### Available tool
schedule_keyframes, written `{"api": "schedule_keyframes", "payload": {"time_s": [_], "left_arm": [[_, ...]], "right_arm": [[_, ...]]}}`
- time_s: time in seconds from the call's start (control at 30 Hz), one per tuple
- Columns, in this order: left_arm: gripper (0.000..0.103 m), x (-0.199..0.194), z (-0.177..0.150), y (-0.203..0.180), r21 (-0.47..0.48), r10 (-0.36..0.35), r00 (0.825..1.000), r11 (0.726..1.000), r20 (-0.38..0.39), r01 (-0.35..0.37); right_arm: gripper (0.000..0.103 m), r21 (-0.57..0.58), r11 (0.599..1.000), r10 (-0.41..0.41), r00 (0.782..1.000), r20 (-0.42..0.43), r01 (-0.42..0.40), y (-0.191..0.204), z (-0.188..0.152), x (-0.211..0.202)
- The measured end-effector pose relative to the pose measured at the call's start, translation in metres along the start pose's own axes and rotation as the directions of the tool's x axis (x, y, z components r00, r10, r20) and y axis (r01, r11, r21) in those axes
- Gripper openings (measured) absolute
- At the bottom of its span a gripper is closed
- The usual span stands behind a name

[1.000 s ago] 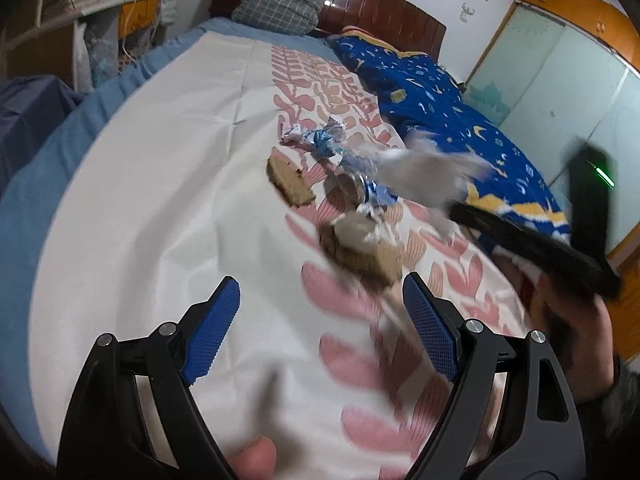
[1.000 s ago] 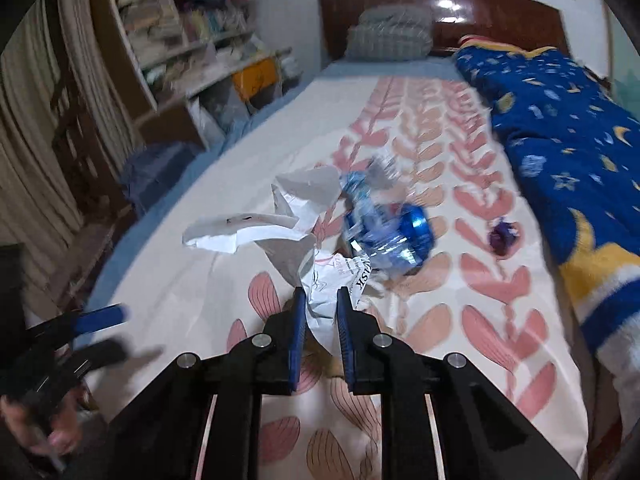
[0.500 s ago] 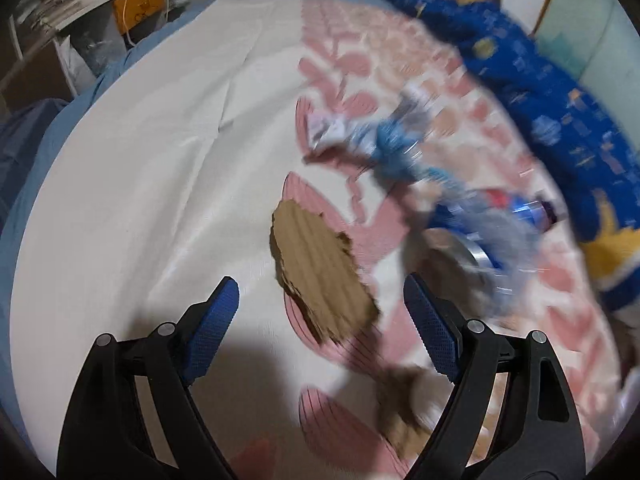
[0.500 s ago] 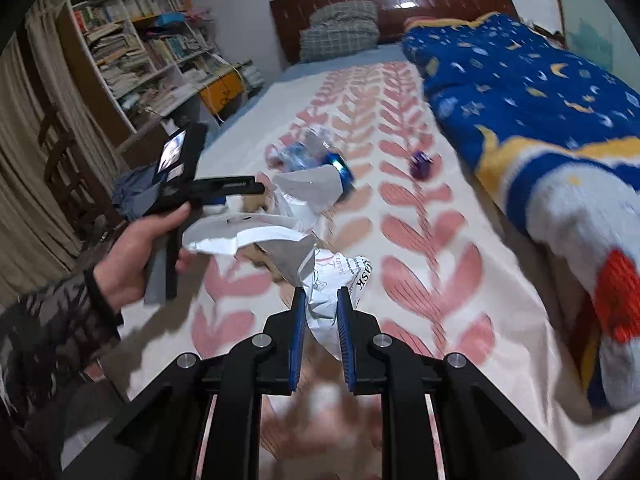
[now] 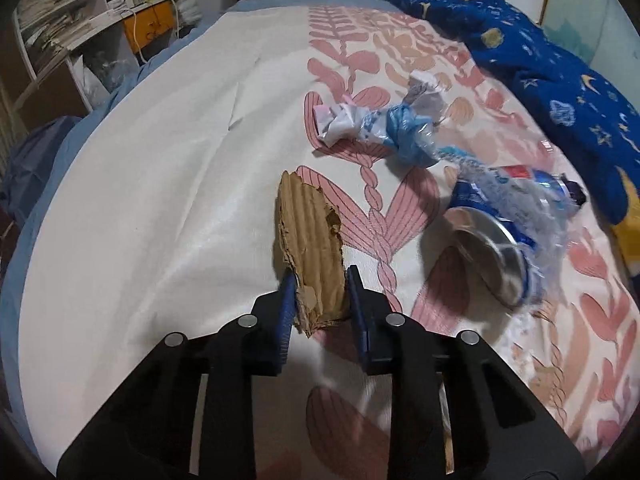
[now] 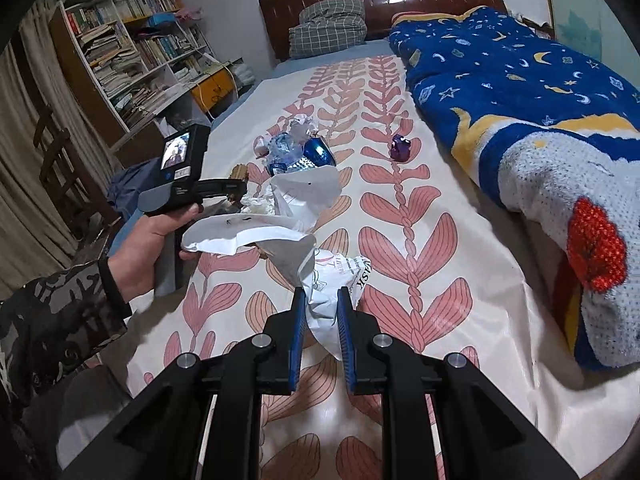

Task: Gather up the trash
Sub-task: 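Grasp the cardboard piece with the left gripper while the right holds the bag, then carry both items over the red basket and open both grippers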

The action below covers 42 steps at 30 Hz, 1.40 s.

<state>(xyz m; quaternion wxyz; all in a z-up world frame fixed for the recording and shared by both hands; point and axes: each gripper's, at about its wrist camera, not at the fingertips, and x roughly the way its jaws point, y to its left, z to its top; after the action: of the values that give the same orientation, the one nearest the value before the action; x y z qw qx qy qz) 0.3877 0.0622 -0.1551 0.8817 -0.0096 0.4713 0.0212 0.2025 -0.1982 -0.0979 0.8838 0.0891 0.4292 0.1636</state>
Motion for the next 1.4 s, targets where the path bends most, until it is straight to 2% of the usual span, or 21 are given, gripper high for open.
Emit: {"api": "schedule_keyframes", "payload": {"time_s": [0.1, 0.17, 0.23, 0.4, 0.47, 0.57, 0.6, 0.63, 0.7, 0.73, 0.77, 0.83, 0.9, 1.0, 1.03, 1.07, 1.17, 1.2, 1.27, 1.4], "left_arm": [[0.025, -0.026, -0.001, -0.004, 0.051, 0.049, 0.997, 0.997, 0.057, -0.052], [0.025, -0.044, -0.001, -0.006, 0.07, 0.056, 0.994, 0.996, 0.092, -0.063], [0.025, -0.079, -0.006, -0.008, 0.094, 0.043, 0.99, 0.994, 0.133, -0.056], [0.025, -0.192, -0.033, -0.037, 0.174, -0.057, 0.975, 0.985, 0.216, 0.019], [0.025, -0.23, -0.046, -0.053, 0.206, -0.113, 0.968, 0.976, 0.222, 0.067], [0.025, -0.294, -0.081, -0.095, 0.3, -0.233, 0.949, 0.94, 0.214, 0.163], [0.025, -0.316, -0.098, -0.115, 0.339, -0.29, 0.937, 0.916, 0.195, 0.213], [0.025, -0.327, -0.109, -0.126, 0.358, -0.327, 0.929, 0.9, 0.175, 0.249], [0.025, -0.347, -0.138, -0.161, 0.405, -0.411, 0.906, 0.849, 0.104, 0.339], [0.025, -0.35, -0.15, -0.174, 0.419, -0.437, 0.897, 0.829, 0.07, 0.372], [0.026, -0.351, -0.17, -0.194, 0.432, -0.474, 0.881, 0.795, 0.006, 0.425], [0.026, -0.347, -0.201, -0.224, 0.451, -0.493, 0.867, 0.758, -0.077, 0.471], [0.026, -0.331, -0.236, -0.255, 0.446, -0.503, 0.845, 0.723, -0.183, 0.527], [0.026, -0.302, -0.287, -0.292, 0.476, -0.455, 0.846, 0.699, -0.279, 0.533], [0.026, -0.295, -0.299, -0.301, 0.49, -0.431, 0.853, 0.699, -0.294, 0.521], [0.026, -0.282, -0.318, -0.313, 0.527, -0.394, 0.865, 0.687, -0.31, 0.501], [0.026, -0.261, -0.354, -0.335, 0.577, -0.345, 0.867, 0.648, -0.358, 0.497], [0.026, -0.25, -0.37, -0.342, 0.594, -0.325, 0.864, 0.629, -0.384, 0.501], [0.026, -0.237, -0.387, -0.35, 0.603, -0.308, 0.854, 0.609, -0.419, 0.515], [0.026, -0.199, -0.409, -0.364, 0.591, -0.254, 0.839, 0.613, -0.482, 0.525]], "right_arm": [[0.017, 0.001, 1.0, 0.0, 1.0, 0.009, 0.0, 0.0, 0.0, -0.006], [0.017, -0.003, 1.0, -0.001, 1.0, 0.013, 0.001, 0.002, -0.001, -0.012], [0.017, -0.004, 1.0, 0.004, 1.0, 0.018, -0.004, 0.002, -0.003, -0.02], [0.017, -0.014, 1.0, -0.011, 0.998, 0.06, 0.012, 0.003, -0.008, -0.068], [0.017, -0.012, 1.0, -0.027, 0.996, 0.083, 0.029, -0.002, -0.014, -0.098], [0.017, 0.0, 0.998, -0.067, 0.991, 0.113, 0.067, -0.013, -0.026, -0.147], [0.017, 0.009, 0.997, -0.081, 0.99, 0.119, 0.08, -0.018, -0.032, -0.162], [0.017, 0.023, 0.995, -0.095, 0.988, 0.122, 0.093, -0.023, -0.039, -0.178], [0.017, 0.054, 0.988, -0.152, 0.98, 0.124, 0.147, -0.037, -0.063, -0.213], [0.017, 0.078, 0.983, -0.177, 0.977, 0.12, 0.168, -0.046, -0.077, -0.229], [0.017, 0.102, 0.978, -0.192, 0.975, 0.116, 0.18, -0.054, -0.09, -0.24], [0.017, 0.169, 0.962, -0.23, 0.969, 0.087, 0.213, -0.077, -0.128, -0.259], [0.017, 0.226, 0.942, -0.263, 0.964, 0.046, 0.247, -0.1, -0.162, -0.264], [0.017, 0.334, 0.899, -0.291, 0.956, -0.03, 0.284, -0.14, -0.227, -0.259], [0.017, 0.355, 0.889, -0.291, 0.955, -0.051, 0.29, -0.149, -0.241, -0.255], [0.017, 0.393, 0.873, -0.282, 0.956, -0.078, 0.29, -0.162, -0.263, -0.247], [0.017, 0.472, 0.83, -0.264, 0.955, -0.137, 0.297, -0.186, -0.314, -0.225], [0.017, 0.49, 0.817, -0.261, 0.953, -0.153, 0.302, -0.192, -0.329, -0.218], [0.017, 0.523, 0.793, -0.246, 0.95, -0.194, 0.312, -0.206, -0.356, -0.2], [0.017, 0.569, 0.752, -0.222, 0.941, -0.256, 0.333, -0.229, -0.392, -0.164]]}}
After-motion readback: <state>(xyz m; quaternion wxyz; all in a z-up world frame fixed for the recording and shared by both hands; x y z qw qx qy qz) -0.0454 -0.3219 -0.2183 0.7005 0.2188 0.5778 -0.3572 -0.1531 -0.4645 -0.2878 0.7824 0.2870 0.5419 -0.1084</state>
